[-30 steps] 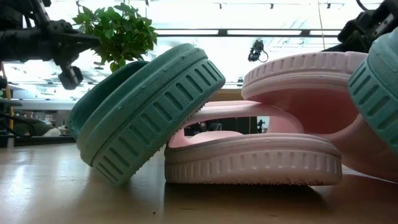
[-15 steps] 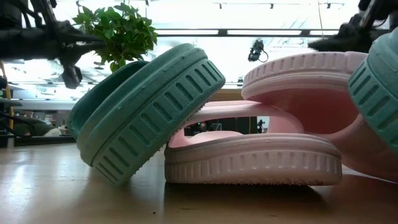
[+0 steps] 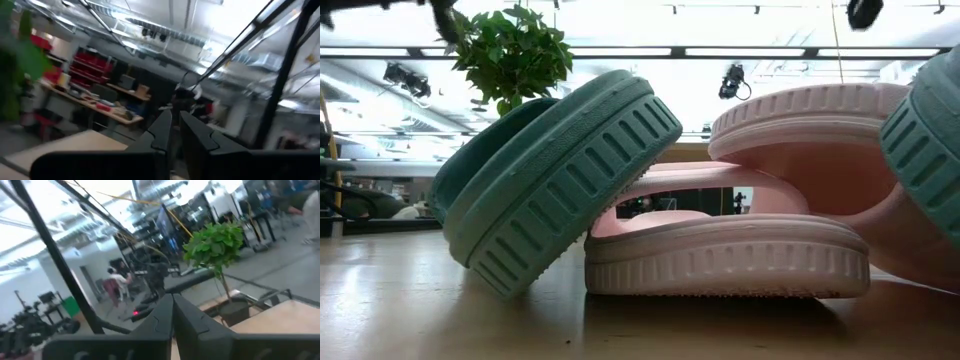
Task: Pick and place slides into the shelf
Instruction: Put the right dark green slipper on the shelf
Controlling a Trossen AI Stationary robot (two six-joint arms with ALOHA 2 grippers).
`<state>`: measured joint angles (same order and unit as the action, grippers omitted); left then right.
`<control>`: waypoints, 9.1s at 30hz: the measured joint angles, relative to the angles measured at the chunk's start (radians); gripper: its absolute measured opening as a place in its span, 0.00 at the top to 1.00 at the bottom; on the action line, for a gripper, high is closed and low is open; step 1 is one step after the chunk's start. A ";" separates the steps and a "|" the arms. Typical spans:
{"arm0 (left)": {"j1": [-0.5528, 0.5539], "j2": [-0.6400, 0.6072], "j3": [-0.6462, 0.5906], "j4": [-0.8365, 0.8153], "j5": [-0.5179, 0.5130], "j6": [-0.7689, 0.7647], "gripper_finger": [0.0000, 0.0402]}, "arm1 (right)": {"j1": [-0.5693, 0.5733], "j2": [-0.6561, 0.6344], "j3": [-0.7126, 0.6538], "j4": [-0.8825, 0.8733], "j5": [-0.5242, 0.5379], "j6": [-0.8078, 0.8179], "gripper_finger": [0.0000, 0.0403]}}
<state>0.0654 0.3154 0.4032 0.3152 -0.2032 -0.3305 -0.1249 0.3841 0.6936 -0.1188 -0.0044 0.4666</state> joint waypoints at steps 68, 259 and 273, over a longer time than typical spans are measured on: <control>-0.309 1.165 0.521 -0.741 0.342 -0.212 0.42 | 0.058 0.578 0.569 -0.685 -0.233 -0.170 0.80; -0.215 1.760 1.378 0.066 -1.226 -1.065 0.98 | 0.053 0.288 0.569 -0.865 0.078 -0.644 0.77; -0.176 2.073 1.745 0.118 -1.181 -0.967 0.98 | 0.053 0.288 0.569 -0.862 0.077 -0.616 0.77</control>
<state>-0.1110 2.3887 2.1483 0.4330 -1.3845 -1.2971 -0.0715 0.6720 1.2629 -0.9806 0.0731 -0.1491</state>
